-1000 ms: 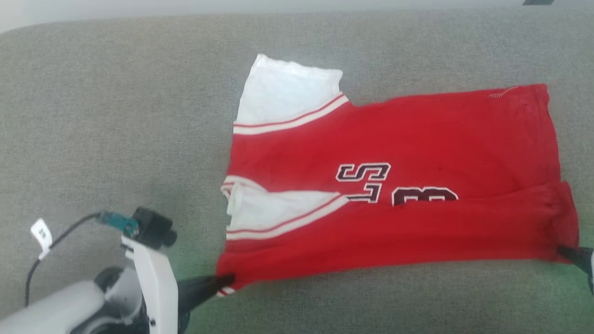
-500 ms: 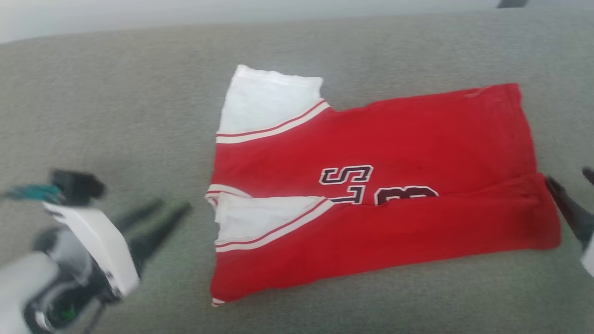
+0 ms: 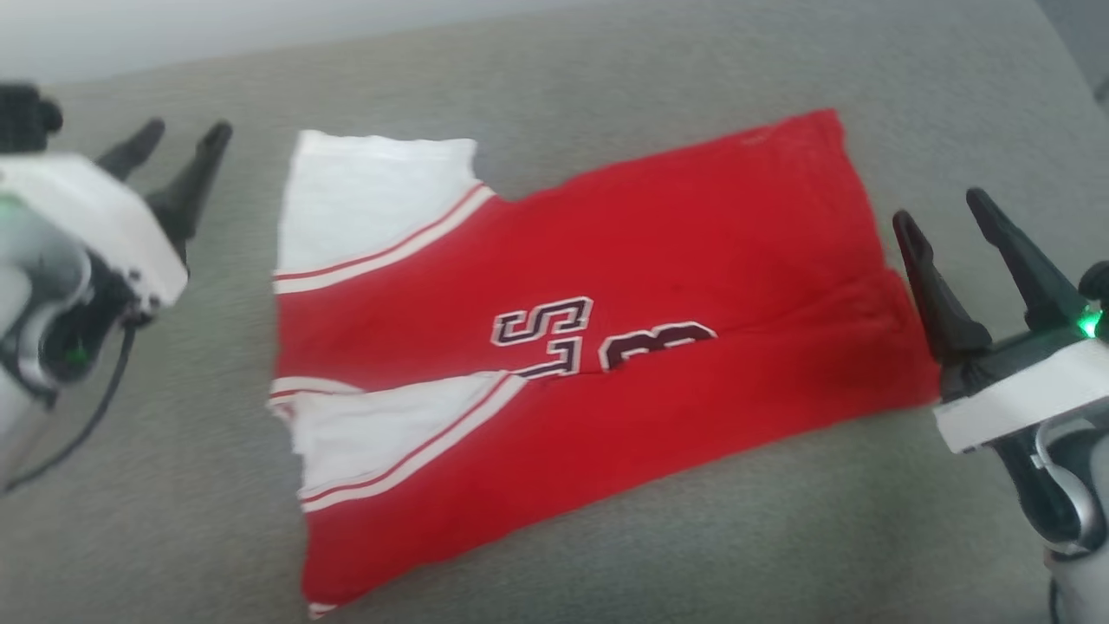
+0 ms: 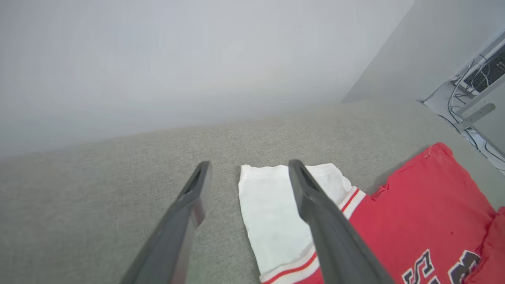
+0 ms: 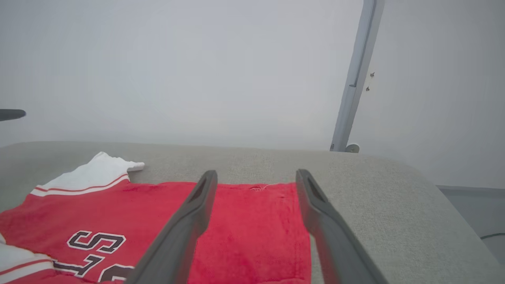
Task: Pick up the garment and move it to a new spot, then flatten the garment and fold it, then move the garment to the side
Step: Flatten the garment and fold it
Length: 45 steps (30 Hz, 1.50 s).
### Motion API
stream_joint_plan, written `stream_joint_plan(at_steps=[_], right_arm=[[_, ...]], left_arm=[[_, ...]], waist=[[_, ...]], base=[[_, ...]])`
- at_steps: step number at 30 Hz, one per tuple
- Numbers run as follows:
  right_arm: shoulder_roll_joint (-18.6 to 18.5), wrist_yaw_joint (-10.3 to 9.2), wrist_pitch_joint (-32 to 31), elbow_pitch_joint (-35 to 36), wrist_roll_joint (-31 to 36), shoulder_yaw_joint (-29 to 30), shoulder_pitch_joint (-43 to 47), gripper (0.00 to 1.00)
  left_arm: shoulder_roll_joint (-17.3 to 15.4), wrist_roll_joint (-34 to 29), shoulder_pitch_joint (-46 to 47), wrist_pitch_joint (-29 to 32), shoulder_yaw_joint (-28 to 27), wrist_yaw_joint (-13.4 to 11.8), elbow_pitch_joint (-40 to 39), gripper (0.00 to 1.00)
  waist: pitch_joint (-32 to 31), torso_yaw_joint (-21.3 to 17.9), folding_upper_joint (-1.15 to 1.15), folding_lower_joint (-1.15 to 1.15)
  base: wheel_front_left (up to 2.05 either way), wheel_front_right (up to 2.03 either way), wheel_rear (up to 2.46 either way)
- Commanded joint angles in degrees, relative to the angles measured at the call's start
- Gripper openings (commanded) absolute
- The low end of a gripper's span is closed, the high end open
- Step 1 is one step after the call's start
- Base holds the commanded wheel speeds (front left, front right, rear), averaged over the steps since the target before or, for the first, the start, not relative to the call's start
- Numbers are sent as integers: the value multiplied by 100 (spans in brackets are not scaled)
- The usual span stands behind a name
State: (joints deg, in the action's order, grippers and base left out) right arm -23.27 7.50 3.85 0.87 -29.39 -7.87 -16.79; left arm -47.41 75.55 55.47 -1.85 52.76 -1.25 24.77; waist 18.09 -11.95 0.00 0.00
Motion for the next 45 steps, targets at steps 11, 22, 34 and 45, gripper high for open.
stream_joint_plan(at_steps=[11,22,34,45], right_arm=[[449,-1,509,-225,-34,38,3,100],[428,-1,478,-324,-153,-67,-171,100],[-416,-1,-1556,-891,-763,-762,-1977,100],[-863,-2,-4115,-2560,-1654,-1536,-3980,100]], left_arm=[[579,-29,1437,2333,490,202,2131,100],[758,185,1951,4432,821,521,2656,91],[1184,224,2192,4532,855,791,2442,0],[1595,113,2509,4316,893,855,2361,0]], waist=[[580,-839,0,0],[946,-951,0,0],[1167,-565,0,0],[1554,56,0,0]], base=[[0,0,0],[0,0,0],[0,0,0],[0,0,0]])
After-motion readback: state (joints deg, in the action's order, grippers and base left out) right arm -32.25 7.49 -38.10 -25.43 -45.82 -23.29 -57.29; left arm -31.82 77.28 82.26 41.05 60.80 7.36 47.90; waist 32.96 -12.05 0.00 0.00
